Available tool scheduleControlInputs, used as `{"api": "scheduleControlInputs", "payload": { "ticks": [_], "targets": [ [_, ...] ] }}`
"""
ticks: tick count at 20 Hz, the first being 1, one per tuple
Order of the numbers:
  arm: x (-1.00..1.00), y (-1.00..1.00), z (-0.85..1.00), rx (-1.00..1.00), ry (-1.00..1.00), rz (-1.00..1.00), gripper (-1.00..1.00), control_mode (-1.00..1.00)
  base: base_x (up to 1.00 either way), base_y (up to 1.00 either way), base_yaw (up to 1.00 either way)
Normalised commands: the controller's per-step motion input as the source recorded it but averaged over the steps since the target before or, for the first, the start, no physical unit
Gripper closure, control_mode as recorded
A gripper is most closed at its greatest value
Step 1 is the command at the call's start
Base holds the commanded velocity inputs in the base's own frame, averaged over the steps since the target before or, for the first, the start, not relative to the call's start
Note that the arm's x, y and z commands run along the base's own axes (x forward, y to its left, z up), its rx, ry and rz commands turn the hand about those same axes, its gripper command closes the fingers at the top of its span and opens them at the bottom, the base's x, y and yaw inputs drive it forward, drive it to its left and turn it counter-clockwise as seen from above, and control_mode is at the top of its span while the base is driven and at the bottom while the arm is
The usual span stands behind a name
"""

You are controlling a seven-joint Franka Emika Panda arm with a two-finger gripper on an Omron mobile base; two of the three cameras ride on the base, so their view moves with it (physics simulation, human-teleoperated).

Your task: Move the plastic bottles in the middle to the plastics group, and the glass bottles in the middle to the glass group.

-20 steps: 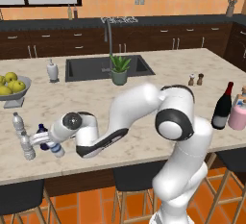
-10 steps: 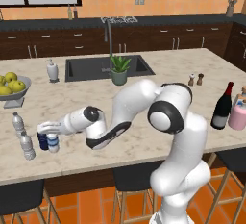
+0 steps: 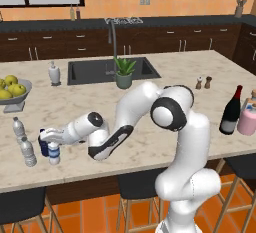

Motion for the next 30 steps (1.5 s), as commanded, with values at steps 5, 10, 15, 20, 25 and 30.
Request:
{"api": "scheduleControlInputs", "payload": {
  "ticks": [5, 10, 15, 20, 25, 30],
  "targets": [
    [-0.10, 0.02, -0.39, -0.02, 0.00, 0.00, 1.00, -1.00, 0.00, 0.00, 0.00],
    [-0.16, 0.01, -0.14, -0.08, -0.01, 0.00, -1.00, -1.00, 0.00, 0.00, 0.00],
    [-0.11, -0.12, 0.01, -0.04, -0.01, 0.00, -1.00, -1.00, 0.00, 0.00, 0.00],
    [-0.14, -0.01, 0.21, 0.00, -0.03, 0.00, -1.00, -1.00, 0.00, 0.00, 0.00],
    [-0.01, -0.04, 0.51, -0.02, -0.05, 0.00, -1.00, -1.00, 0.00, 0.00, 0.00],
    [-0.04, -0.22, 0.76, -0.10, -0.01, 0.00, -1.00, -1.00, 0.00, 0.00, 0.00]
  ]
}}
